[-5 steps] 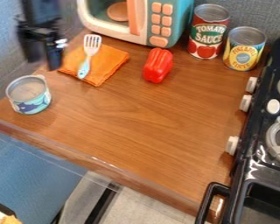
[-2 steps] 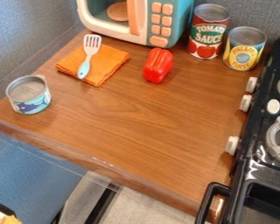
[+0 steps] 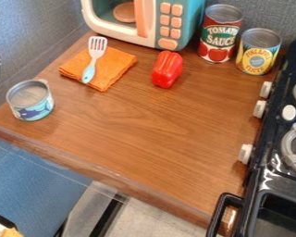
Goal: Moved the can to the lower center of the table
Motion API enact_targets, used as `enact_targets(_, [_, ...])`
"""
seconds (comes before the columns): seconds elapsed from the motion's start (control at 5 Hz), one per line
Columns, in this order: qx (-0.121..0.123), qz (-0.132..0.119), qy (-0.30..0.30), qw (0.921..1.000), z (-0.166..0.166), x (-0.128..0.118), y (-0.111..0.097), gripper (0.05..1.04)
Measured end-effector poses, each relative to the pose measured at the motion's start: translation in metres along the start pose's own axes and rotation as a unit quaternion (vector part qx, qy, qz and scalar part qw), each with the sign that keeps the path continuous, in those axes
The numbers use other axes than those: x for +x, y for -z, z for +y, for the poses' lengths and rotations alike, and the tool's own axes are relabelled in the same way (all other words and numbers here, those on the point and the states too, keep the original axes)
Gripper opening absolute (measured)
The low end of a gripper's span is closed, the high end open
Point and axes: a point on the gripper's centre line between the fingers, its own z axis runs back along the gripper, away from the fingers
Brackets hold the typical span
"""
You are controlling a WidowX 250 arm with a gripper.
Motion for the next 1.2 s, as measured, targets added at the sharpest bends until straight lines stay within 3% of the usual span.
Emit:
enact_targets(0.4, [0.031, 0.02, -0.031, 0.9988, 0.0, 0.011, 0.022, 1.001])
enact_targets(0.6, [0.041, 0.038, -0.027, 0.9981, -0.006, 0.017, 0.031, 1.0])
enact_targets(0.8, [0.043, 0.041, -0.034, 0.9976, -0.007, 0.018, 0.033, 1.0])
enact_targets(1.2, [0.008, 0.043, -0.014, 0.9989, -0.052, 0.022, 0.038, 1.001])
